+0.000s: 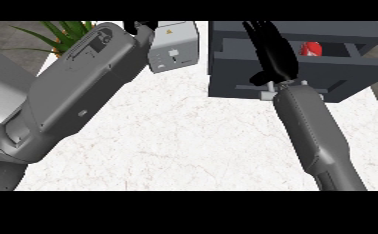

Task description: Pick up the can, place it into the drawer and close the drawer

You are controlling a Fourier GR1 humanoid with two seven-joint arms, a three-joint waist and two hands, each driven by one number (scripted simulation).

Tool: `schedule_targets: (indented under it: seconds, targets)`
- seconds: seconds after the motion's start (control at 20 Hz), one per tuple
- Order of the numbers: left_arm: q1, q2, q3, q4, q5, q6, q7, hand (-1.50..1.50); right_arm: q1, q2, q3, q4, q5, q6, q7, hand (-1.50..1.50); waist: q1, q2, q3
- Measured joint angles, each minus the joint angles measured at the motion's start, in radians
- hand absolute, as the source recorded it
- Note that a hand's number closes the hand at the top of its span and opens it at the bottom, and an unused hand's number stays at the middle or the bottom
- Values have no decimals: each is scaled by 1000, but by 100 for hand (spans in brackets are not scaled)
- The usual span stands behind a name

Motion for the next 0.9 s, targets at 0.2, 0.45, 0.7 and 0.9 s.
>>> schedule_targets:
  seconds: [0.2,0.45,0.7,0.9]
  targets:
    - [30,17,8,-40,-16,0,7,-150,-84,-7,-36,138,17,-88,-8,-150,5,4,0]
    - [54,50,17,-97,-29,-1,38,-150,-154,-16,-76,275,27,-201,-24,-150,15,7,-1]
    - [70,70,21,-133,-44,-5,58,-150,-226,-32,-115,399,32,-292,-28,-150,28,19,4]
    - [72,92,24,-169,-54,-3,86,-150,-285,-45,-136,484,38,-329,-18,-150,38,27,9]
